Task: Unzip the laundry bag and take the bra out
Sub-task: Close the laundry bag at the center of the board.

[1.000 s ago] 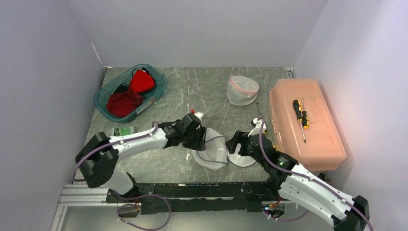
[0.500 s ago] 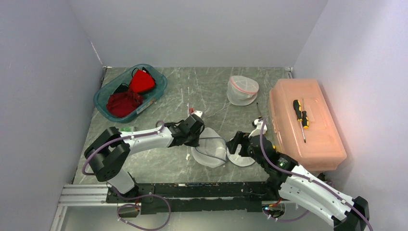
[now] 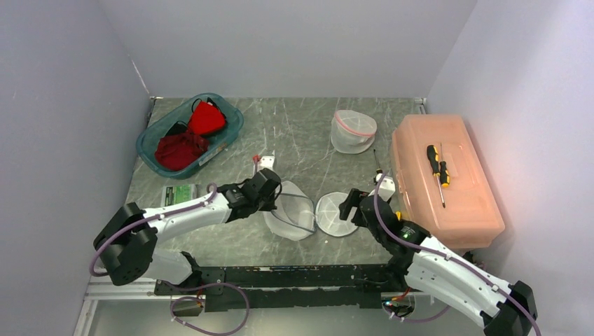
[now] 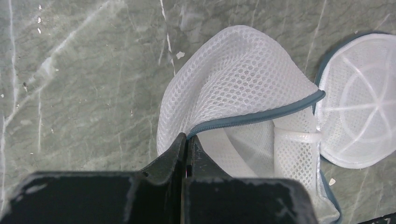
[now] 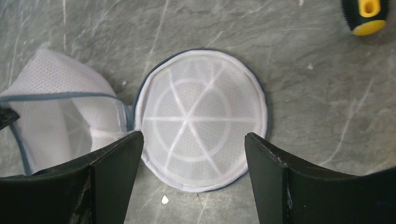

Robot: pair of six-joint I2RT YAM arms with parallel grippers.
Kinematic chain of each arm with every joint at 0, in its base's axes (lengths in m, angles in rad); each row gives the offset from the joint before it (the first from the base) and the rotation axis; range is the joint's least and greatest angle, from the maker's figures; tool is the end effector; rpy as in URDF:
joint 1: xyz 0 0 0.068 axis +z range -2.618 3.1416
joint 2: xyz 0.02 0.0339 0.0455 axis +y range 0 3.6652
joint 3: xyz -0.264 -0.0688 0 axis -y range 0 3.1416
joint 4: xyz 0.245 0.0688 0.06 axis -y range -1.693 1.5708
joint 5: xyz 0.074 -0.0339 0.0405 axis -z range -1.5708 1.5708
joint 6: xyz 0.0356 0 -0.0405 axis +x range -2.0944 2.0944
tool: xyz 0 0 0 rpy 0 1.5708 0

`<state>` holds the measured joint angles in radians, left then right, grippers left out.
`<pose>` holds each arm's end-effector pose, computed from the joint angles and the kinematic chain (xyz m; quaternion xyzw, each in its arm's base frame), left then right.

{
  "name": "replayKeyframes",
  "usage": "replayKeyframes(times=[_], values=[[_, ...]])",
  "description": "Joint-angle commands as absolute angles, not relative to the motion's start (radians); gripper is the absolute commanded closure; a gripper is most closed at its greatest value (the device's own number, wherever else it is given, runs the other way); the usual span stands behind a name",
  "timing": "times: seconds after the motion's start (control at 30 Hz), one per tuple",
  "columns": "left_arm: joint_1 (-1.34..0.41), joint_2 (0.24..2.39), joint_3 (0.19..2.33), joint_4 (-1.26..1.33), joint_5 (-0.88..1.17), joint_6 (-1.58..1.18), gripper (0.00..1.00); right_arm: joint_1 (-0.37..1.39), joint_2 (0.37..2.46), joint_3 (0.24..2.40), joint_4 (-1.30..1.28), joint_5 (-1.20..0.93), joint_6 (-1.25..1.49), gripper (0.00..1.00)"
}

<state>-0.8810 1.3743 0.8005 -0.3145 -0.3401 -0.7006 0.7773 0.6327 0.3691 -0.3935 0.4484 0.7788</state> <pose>0.1839 -0.2043 0.2064 0.0273 0.9301 -0.1223 0.3453 0.1129 0.0895 0.1989 0.0987 0.8749 0.1598 0.4464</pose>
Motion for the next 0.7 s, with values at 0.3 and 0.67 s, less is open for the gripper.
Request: replayKeyframes(times=[0.3,0.67], values=[[-0.876,1.269,0.695,-0.36,-0.434,-0.791,0.97,0.649,0.736,0.277,-0.308,0.426,0.981,0.33],[-0.877,1.272,0.684,-0.316,-0.405,-0.759,0.97,0.629,0.971,0.312,-0.13,0.392,0.923,0.44]])
